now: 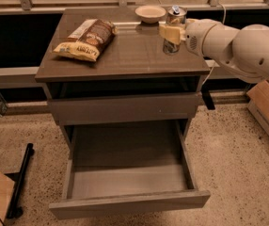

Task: Pick redbull can from middle drawer and place on counter

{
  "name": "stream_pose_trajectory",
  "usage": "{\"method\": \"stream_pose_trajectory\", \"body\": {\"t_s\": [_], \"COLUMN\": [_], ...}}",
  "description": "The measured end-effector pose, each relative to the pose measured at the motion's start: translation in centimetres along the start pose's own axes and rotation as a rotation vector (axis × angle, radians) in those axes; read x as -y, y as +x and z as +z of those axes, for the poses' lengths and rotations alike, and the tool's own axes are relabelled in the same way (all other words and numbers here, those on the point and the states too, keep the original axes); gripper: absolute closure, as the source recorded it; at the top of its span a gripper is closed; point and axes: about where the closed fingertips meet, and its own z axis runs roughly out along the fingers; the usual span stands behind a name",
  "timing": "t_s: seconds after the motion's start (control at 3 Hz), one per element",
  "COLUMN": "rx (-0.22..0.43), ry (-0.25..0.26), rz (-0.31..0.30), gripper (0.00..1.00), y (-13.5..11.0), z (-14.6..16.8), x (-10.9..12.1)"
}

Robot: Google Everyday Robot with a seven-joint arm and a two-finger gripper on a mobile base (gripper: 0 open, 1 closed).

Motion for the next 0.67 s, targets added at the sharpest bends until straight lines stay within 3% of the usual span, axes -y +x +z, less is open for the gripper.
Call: {"method": "stream_pose_trajectory", "body": {"t_s": [0.33,0.67], "rx": [0.02,-0.011], "ry": [0.025,0.051], "rz": [0.048,0.067], "gripper": [0.86,0.7], "y": [-0.3,0.8], "z": [3.3,6.2], "x": [2.1,3.4]}}
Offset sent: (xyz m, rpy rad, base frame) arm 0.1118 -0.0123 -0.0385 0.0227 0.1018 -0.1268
